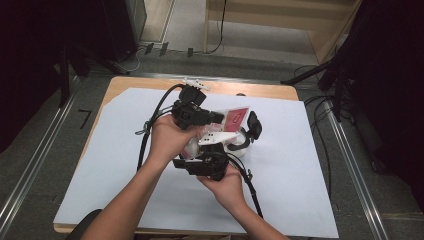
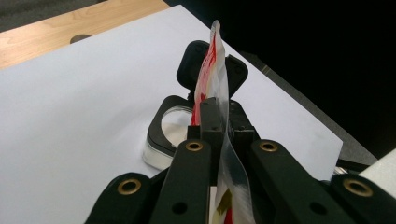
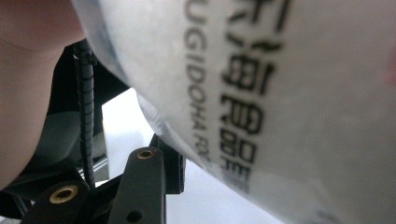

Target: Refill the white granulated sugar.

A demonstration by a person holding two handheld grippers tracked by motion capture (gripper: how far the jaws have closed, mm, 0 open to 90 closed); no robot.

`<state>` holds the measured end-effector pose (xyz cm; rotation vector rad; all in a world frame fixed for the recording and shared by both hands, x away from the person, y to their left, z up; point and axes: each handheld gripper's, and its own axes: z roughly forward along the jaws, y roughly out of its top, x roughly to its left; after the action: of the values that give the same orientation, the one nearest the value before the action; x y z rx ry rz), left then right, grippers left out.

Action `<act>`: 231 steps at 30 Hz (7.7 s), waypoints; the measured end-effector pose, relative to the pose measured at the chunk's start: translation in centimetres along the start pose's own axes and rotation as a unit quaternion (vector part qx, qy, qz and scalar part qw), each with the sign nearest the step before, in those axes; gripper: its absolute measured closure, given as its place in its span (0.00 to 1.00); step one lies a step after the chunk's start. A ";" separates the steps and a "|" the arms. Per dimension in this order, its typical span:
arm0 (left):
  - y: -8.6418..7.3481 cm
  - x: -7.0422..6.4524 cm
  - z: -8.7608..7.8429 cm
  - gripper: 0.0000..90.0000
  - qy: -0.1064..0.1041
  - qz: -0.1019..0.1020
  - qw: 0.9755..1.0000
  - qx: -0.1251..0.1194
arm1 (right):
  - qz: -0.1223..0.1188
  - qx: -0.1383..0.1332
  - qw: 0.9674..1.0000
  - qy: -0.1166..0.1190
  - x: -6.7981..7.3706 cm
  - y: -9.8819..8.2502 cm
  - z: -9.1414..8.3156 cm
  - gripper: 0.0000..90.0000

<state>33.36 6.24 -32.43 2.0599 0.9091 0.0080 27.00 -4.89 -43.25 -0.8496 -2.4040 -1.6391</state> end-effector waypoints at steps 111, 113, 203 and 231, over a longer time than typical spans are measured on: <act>2.0 -0.4 0.9 0.98 0.001 0.028 0.998 0.053 | -0.032 0.002 0.997 -0.063 -0.3 0.4 0.2 0.98; 1.9 -0.2 0.8 0.98 -0.004 0.028 0.998 0.053 | -0.032 0.002 0.998 -0.062 -0.3 0.4 0.2 0.97; -2.6 2.5 -1.4 1.00 -0.032 -0.005 0.998 0.061 | -0.026 0.035 0.997 -0.064 -1.5 -4.8 -0.6 0.99; -4.4 3.0 -1.6 1.00 -0.066 -0.017 0.997 0.029 | 0.033 -0.023 0.987 -0.156 -6.0 -5.3 -4.0 0.98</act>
<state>32.43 10.82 -35.47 2.0713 0.8710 -0.1718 28.47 -12.13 -48.29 -1.2656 -2.5075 -1.6500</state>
